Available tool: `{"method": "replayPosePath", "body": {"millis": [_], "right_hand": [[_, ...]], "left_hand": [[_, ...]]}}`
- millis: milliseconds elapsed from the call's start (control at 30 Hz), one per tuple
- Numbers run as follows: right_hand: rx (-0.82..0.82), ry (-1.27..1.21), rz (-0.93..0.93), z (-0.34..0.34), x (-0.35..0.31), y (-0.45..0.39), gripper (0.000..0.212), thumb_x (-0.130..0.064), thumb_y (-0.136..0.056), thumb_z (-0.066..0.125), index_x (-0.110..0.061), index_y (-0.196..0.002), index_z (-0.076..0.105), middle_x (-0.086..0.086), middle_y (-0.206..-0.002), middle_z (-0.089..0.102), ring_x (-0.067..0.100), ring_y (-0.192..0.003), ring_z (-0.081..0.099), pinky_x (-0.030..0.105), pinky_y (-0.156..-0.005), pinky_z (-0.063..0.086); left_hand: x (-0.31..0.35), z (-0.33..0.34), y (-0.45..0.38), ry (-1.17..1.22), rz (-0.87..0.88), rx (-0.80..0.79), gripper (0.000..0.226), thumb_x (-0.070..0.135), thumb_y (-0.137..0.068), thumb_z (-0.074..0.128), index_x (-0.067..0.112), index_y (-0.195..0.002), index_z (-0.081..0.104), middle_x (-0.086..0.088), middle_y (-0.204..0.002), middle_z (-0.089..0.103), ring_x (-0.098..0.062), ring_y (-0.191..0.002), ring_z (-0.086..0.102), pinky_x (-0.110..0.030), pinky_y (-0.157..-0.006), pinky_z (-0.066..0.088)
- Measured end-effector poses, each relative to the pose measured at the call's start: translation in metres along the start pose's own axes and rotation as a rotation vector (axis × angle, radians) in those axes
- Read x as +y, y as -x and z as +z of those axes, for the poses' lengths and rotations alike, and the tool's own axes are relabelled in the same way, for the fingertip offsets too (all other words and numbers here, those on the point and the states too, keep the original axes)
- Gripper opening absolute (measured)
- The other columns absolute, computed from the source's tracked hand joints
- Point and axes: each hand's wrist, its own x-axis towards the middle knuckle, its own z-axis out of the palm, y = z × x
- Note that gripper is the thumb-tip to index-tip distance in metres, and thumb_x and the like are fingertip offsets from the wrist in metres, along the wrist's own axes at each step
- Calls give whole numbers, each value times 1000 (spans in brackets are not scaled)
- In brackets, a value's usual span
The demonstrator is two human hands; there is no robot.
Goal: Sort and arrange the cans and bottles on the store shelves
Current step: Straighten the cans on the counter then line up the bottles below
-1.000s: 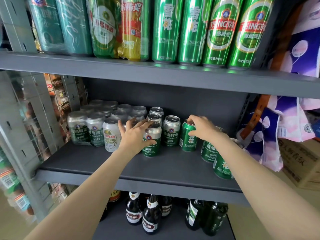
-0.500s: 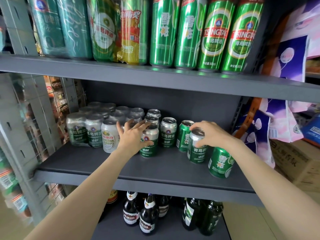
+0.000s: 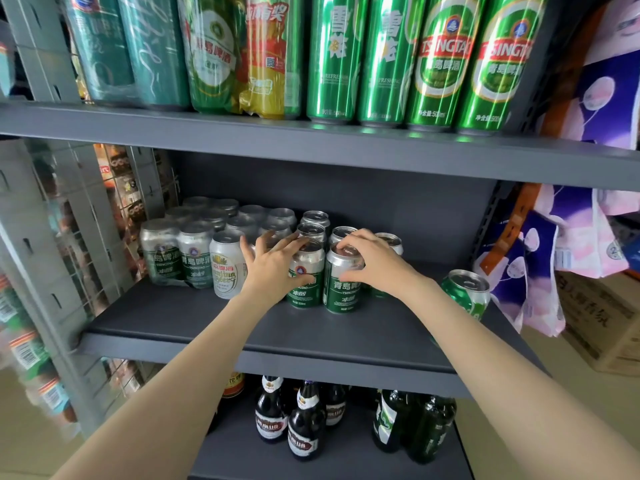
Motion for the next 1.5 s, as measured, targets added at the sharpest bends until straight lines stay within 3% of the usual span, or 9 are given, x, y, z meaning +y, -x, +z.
{"method": "replayPosePath", "body": {"millis": [133, 333, 467, 567, 800, 1100, 1233, 1367, 1500], "right_hand": [[63, 55, 7, -17, 8, 18, 39, -25, -84, 68, -21, -121, 57, -2, -127, 46, 14, -116, 41, 23, -91, 30], [78, 126, 151, -69, 43, 65, 21, -31, -85, 65, -20, -104, 65, 3, -109, 57, 20, -105, 51, 25, -79, 33], [-116, 225, 376, -87, 59, 88, 52, -47, -74, 73, -22, -116, 55, 3, -113, 47, 16, -102, 44, 27, -78, 35], [-167, 280, 459, -82, 65, 96, 59, -45, -68, 77, -17, -113, 51, 7, -113, 49, 21, -97, 50, 27, -67, 40], [-41, 161, 333, -69, 53, 77, 64, -33, -62, 83, -24, -120, 56, 0, -117, 60, 19, -103, 53, 29, -82, 44], [-54, 80, 201, -30, 33, 24, 77, -23, -69, 79, -21, -137, 42, 4, -133, 41, 24, -121, 43, 29, -88, 41], [-51, -80, 204, -40, 47, 28, 60, -29, -72, 77, -27, -127, 52, 2, -119, 47, 18, -109, 50, 27, -89, 42], [188, -321, 286, -49, 72, 18, 21, -30, -79, 72, -33, -99, 65, -3, -112, 64, 15, -107, 57, 33, -95, 45], [138, -363, 288, -39, 80, -4, 21, -23, -80, 72, -24, -100, 68, -3, -110, 66, 13, -105, 56, 25, -87, 41]], "left_hand": [[-1, 0, 1, 12, 4, 12, 74, 57, -81, 57, 39, -144, 23, 18, -152, 22, -26, -140, 10, -60, -109, -4], [0, -8, 1, 24, -1, -47, 78, 60, -79, 58, 38, -145, 23, 11, -154, 19, -33, -141, 6, -62, -109, -5], [26, -14, 3, -68, 3, -37, 89, 71, -74, 53, 27, -145, 23, -1, -156, 12, -31, -143, 1, -61, -108, -6], [48, -7, 11, -4, 140, 38, 89, 66, -77, 54, 21, -146, 23, -4, -152, 25, -24, -142, 13, -52, -112, -3], [55, -9, -3, 87, 98, 36, 64, 60, -77, 60, 25, -129, 48, 1, -121, 60, -25, -126, 39, -44, -111, 18], [63, -13, -5, 141, 7, 18, 60, 57, -74, 66, 26, -123, 49, 1, -115, 61, -25, -126, 35, -45, -105, 28], [60, -11, -6, 213, -11, 40, 59, 53, -72, 69, 26, -122, 52, 0, -111, 62, -25, -126, 34, -41, -102, 27], [58, -12, -7, 258, -15, -4, 59, 52, -74, 68, 28, -125, 51, 2, -109, 61, -25, -128, 30, -41, -101, 24], [56, -9, -8, 250, -8, -31, 57, 51, -76, 66, 29, -126, 49, 6, -115, 58, -26, -130, 27, -42, -104, 22]]}}
